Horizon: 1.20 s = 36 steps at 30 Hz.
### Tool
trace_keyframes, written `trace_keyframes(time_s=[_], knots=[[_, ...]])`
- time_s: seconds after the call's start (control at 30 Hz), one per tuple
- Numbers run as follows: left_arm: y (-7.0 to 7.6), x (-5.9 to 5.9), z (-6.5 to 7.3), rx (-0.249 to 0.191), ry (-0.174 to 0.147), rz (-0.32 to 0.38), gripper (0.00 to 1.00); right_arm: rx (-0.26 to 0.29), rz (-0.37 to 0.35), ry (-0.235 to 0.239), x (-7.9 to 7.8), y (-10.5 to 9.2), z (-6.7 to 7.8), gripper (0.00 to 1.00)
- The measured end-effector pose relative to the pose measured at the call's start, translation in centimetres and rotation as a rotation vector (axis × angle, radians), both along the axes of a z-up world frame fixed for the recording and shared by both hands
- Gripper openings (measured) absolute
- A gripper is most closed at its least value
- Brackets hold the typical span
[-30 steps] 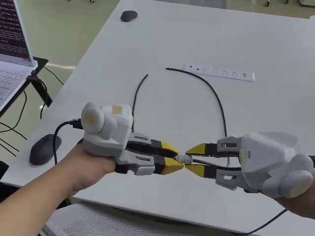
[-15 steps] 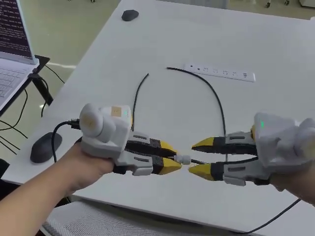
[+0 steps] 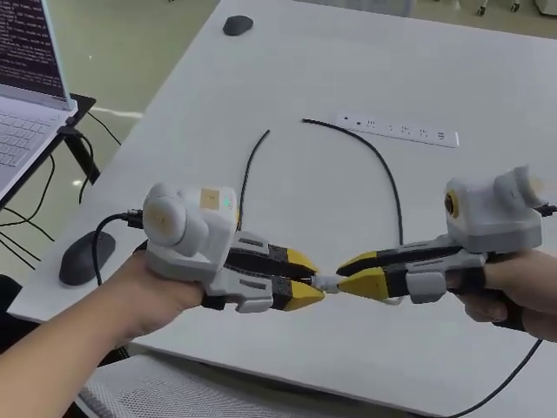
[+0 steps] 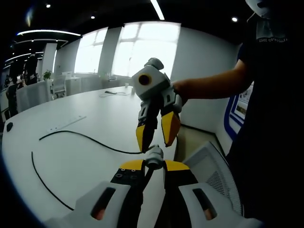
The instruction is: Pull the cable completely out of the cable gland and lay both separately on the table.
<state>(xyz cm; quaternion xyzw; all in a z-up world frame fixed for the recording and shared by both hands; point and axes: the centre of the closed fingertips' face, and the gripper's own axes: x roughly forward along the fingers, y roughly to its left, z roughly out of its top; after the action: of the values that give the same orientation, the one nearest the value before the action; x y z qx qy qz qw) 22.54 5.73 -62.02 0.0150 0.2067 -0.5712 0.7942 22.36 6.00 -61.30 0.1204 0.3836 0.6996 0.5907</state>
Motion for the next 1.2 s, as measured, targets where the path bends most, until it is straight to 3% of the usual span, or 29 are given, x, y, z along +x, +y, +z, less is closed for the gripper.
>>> trace_keyframes(time_s=[0.13, 0.23, 0.47, 0.57, 0.63, 0.73, 0.9, 0.97, 1.03, 1.2], knots=[[0.00, -0.10, 0.03, 0.003, -0.006, -0.006, 0.15, -0.007, 0.018, 0.001, -0.43, 0.23, -0.18, 0.17], [0.04, -0.07, -0.04, 0.008, -0.008, -0.009, 0.15, -0.003, 0.022, 0.042, -0.55, 0.22, -0.16, 0.10], [0.20, 0.24, 0.06, 0.001, -0.006, -0.015, 0.15, 0.003, 0.029, 0.058, -0.70, 0.18, -0.20, 0.10], [0.10, 0.34, 0.09, 0.007, -0.006, -0.015, 0.15, 0.006, 0.034, 0.040, -0.67, 0.21, -0.19, 0.09], [0.10, 0.34, 0.00, 0.012, -0.008, -0.018, 0.15, 0.009, 0.041, 0.001, -0.69, 0.23, -0.26, 0.09], [0.08, 0.36, -0.23, 0.014, 0.010, -0.015, 0.15, 0.009, 0.054, -0.103, -0.61, 0.21, -0.49, 0.08], [0.06, 0.39, -0.34, 0.016, 0.022, -0.014, 0.15, 0.004, 0.099, -0.377, -0.68, 0.27, -0.51, 0.08], [0.10, 0.45, -0.19, 0.010, 0.020, -0.012, 0.15, 0.004, 0.100, -0.464, -0.58, 0.32, -0.28, 0.08], [0.13, 0.49, -0.04, 0.000, 0.029, -0.009, 0.15, -0.011, 0.115, -0.588, -0.33, 0.17, -0.39, 0.07], [-0.16, 0.27, -0.12, -0.003, 0.045, -0.013, 0.15, -0.055, 0.144, -0.783, -0.51, -0.09, -0.83, 0.07]])
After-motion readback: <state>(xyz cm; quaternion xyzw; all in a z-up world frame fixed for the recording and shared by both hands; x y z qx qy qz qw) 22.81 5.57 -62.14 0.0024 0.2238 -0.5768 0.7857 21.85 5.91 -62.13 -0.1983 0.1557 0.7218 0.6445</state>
